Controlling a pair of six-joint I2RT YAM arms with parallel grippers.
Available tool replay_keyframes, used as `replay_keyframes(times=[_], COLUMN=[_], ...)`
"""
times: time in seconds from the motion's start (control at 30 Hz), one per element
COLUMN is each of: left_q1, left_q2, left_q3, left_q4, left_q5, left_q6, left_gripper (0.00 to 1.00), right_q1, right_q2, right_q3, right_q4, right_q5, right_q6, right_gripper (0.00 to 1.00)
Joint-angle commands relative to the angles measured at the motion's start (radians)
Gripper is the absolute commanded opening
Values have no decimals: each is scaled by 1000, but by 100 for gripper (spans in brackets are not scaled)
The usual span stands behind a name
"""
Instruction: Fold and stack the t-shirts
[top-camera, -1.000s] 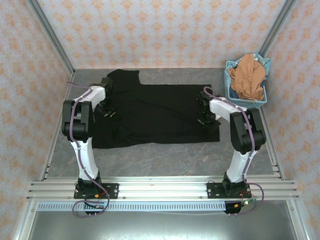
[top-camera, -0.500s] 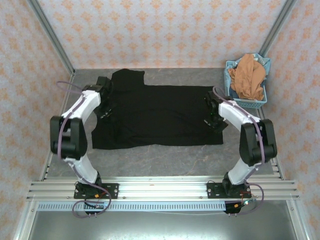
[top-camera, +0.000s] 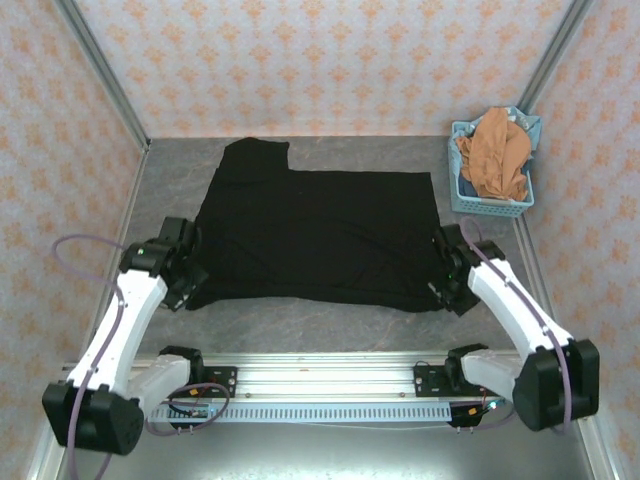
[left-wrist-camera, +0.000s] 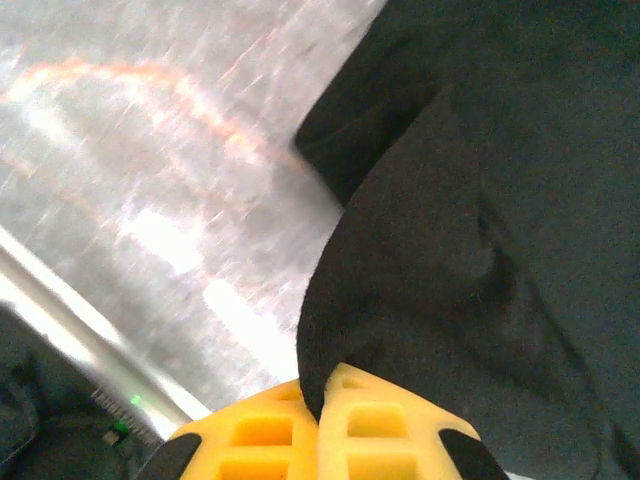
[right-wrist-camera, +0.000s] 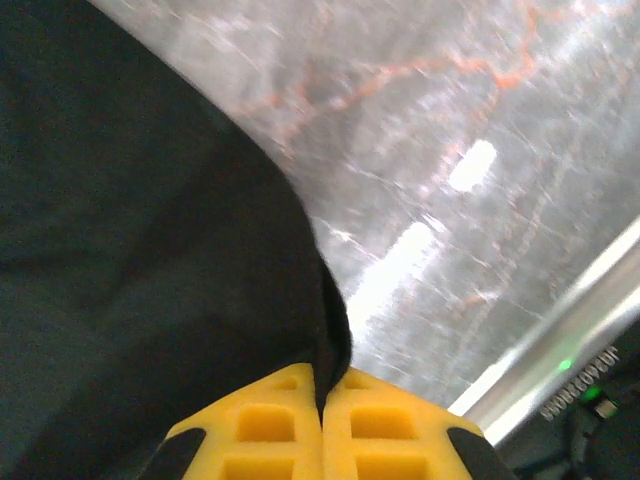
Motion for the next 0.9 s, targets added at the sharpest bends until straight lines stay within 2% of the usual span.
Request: replay_keyframes(times=[0.0, 0.13, 0.33, 0.43, 0.57, 0.67, 0.87], left_q1=[4, -1, -101, -178, -237, -250, -275], left_q2=[-55, -105, -68, -89, -114, -105, -58], left_q3=[-50, -110, -72, -47, -43, -18, 33], left_q4=[-162, -186, -248, -303, -346, -354, -287], left_q5=[-6, 16, -29, -69, -102, -126, -170], left_q6=[-35, -20, -44, -88, -143, -161, -183], left_gripper=[0, 0, 0, 0, 0, 0, 0], right_q1=[3, 4, 6, 6, 8, 21, 48], right_q2=[-39, -27, -3, -9, -26, -57, -61], right_q3=[-66, -122, -123, -94, -94, -99, -74], right_q4=[-87, -57, -71, -103, -113, -131, -128], right_q5=[-27, -31, 23, 60, 52, 42, 104], right_q6=[33, 25, -6, -23, -22, -6, 39], right_gripper=[0, 0, 0, 0, 0, 0, 0])
